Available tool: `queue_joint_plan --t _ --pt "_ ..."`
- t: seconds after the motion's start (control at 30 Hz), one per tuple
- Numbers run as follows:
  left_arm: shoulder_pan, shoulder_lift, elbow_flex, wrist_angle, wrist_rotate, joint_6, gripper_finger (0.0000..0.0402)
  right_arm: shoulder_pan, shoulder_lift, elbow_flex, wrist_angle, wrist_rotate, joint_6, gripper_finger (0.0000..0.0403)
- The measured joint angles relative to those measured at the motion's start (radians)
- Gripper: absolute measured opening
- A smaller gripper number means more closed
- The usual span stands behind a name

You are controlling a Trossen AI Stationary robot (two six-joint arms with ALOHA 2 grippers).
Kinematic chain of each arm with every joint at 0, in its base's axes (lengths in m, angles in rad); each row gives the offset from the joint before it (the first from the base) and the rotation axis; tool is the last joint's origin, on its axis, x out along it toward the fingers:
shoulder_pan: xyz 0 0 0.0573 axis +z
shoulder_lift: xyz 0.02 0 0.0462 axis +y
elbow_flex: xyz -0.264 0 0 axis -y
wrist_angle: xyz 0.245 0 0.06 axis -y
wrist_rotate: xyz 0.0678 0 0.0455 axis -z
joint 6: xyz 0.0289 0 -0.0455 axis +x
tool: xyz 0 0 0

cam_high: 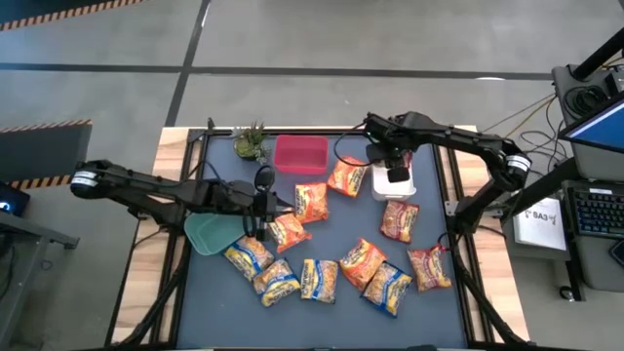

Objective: Sort Maruchan noodles
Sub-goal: Put the red noodle pack into the white bin

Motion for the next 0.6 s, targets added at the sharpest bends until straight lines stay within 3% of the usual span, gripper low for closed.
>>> queue_joint_plan --t 0.6 --pt "0.000 0.008 0.000 -0.002 0.000 0.010 0.0038 -0.069 -0.007 -0.003 0.023 0.003 -0.042 0.0123"
